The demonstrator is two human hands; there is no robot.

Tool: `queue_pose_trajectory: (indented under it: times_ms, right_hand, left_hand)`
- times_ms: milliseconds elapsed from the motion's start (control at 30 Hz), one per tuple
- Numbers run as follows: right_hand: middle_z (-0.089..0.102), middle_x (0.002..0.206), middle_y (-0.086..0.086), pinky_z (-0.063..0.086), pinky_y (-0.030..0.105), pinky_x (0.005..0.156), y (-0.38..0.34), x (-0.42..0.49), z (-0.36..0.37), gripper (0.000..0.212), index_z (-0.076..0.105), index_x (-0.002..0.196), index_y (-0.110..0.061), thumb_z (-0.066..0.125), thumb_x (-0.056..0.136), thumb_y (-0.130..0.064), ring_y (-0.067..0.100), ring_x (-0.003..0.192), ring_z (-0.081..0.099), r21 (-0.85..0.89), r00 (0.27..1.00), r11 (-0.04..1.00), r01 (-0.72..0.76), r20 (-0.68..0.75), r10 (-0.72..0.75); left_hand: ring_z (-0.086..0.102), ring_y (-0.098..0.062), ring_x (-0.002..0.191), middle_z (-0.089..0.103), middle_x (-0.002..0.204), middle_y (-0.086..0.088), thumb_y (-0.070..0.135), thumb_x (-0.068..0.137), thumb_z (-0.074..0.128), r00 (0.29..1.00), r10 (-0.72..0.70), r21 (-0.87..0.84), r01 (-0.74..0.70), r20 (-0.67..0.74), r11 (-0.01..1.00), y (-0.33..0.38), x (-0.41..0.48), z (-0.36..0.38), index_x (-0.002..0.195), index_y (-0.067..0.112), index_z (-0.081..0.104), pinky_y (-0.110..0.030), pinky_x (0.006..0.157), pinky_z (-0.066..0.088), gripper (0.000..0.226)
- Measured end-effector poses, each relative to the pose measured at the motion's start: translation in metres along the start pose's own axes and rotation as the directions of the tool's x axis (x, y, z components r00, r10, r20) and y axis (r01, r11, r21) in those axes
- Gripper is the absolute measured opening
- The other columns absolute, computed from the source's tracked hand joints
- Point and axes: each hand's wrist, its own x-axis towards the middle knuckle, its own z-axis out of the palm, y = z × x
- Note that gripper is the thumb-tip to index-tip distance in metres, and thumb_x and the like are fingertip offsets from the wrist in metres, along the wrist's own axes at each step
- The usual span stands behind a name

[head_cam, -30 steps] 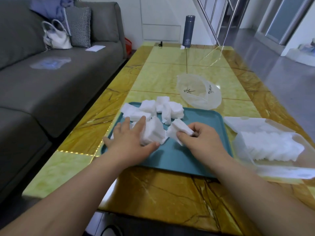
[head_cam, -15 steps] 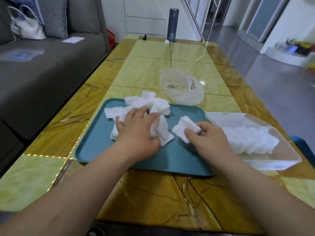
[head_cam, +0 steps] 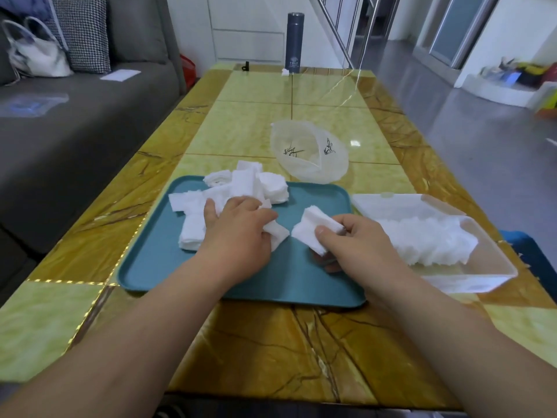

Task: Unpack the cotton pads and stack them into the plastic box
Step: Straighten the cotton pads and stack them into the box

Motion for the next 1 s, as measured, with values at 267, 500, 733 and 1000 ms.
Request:
queue_pose_trajectory:
  times_ms: [267, 500, 733, 1000]
  right_hand:
    - [0.076, 0.091, 0.01, 0.061, 0.057, 0.083, 0.003, 0.007, 0.001, 0.011, 0.074, 0.089, -0.017, 0.07, 0.09, -0.028, 0.032, 0.088, 0.073, -0.015, 0.999, 1.0, 0.025, -0.037, -0.025]
    - [0.078, 0.091, 0.011, 0.064, 0.04, 0.076, 0.0, 0.009, 0.004, 0.005, 0.077, 0.094, -0.014, 0.075, 0.093, -0.019, 0.029, 0.091, 0.075, 0.135, 0.998, 0.99, 0.048, 0.024, -0.052]
    - [0.079, 0.085, 0.009, 0.063, 0.036, 0.073, -0.008, 0.003, 0.007, 0.008, 0.078, 0.096, -0.013, 0.075, 0.091, -0.019, 0.024, 0.083, 0.077, 0.18, 0.986, 0.976, 0.123, 0.086, -0.14]
    - [0.077, 0.094, 0.012, 0.066, 0.039, 0.076, 0.004, 0.012, 0.004, 0.004, 0.08, 0.092, -0.016, 0.078, 0.09, -0.019, 0.022, 0.088, 0.073, 0.156, 0.997, 0.985, 0.073, 0.023, -0.077]
  left_hand:
    - [0.053, -0.033, 0.12, 0.064, 0.127, -0.004, 0.033, 0.094, 0.062, 0.806, 0.087, -0.126, -0.196, -0.585, 0.972, -0.003, -0.005, -0.014, 0.109, 0.029, 0.078, -0.052, 0.098, 0.041, 0.022]
    - [0.064, -0.012, 0.065, 0.077, 0.085, -0.003, 0.021, 0.1, 0.066, 0.989, -0.142, -0.928, 0.026, -0.029, 0.371, 0.015, -0.027, -0.033, 0.11, 0.023, 0.074, -0.029, 0.061, 0.053, 0.013]
    - [0.071, -0.015, 0.076, 0.079, 0.101, 0.0, 0.014, 0.093, 0.075, 0.993, -0.075, -0.944, 0.109, 0.09, 0.311, 0.009, -0.022, -0.026, 0.121, 0.024, 0.068, -0.028, 0.063, 0.056, 0.03]
    - [0.059, -0.014, 0.073, 0.075, 0.094, -0.013, 0.01, 0.095, 0.069, 0.991, -0.096, -0.949, 0.117, 0.093, 0.293, 0.002, -0.02, -0.032, 0.104, 0.017, 0.079, -0.03, 0.069, 0.05, 0.015]
